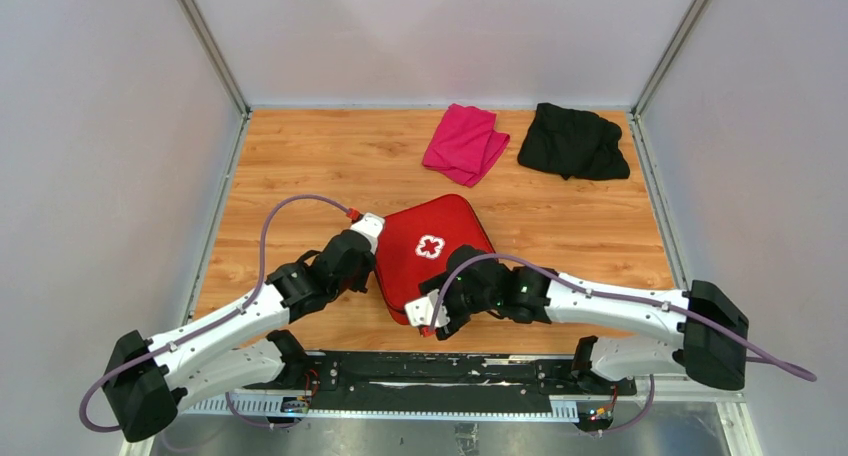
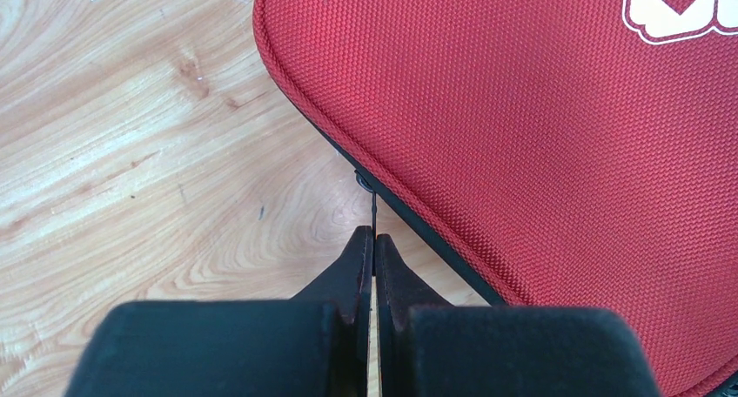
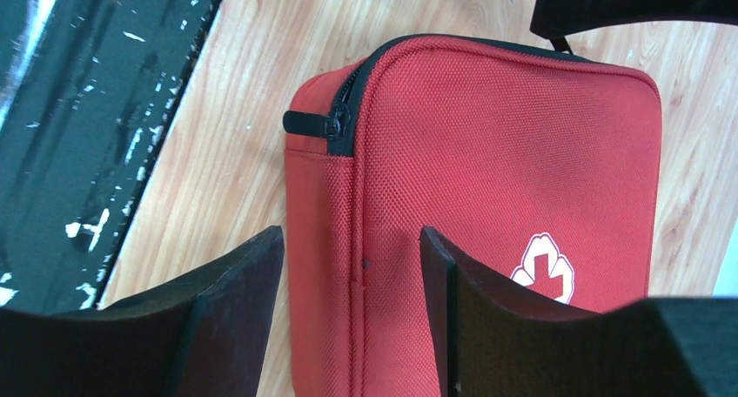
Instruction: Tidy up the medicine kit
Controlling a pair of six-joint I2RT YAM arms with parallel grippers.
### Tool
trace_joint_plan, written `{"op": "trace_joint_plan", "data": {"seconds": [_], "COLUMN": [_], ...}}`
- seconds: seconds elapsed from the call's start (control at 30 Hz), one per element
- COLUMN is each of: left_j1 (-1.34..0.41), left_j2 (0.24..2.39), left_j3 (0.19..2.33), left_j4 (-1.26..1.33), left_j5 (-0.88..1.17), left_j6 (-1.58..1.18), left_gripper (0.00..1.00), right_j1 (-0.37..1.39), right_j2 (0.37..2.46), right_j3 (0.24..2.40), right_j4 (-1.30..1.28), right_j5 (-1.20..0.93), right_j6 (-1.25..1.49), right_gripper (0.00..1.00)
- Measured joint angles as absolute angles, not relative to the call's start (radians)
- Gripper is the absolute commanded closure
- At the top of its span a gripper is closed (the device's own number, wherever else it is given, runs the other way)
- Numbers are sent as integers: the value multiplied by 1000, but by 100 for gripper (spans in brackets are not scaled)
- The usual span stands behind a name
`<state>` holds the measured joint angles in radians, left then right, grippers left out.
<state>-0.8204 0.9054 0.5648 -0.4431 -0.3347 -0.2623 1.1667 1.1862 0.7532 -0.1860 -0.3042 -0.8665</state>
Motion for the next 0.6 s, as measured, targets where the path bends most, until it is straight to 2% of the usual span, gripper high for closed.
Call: {"op": "trace_joint_plan", "data": {"seconds": [0.3,0.6], "left_j1": [-820,-818], "left_j2": [884,862], "left_j3": [545,544], "left_j4": [-426,-432], "left_j5": [-320,-319], "left_j6": [-269,-303], "left_gripper": [100,100], "right_j1": [1174,1185], "right_j2": [1298,1355], "right_j3": [756,770], "right_j4": [-123,-52], "right_j5": [-218,-143], "right_j6": [-888,-791], "right_gripper": [47,57]}}
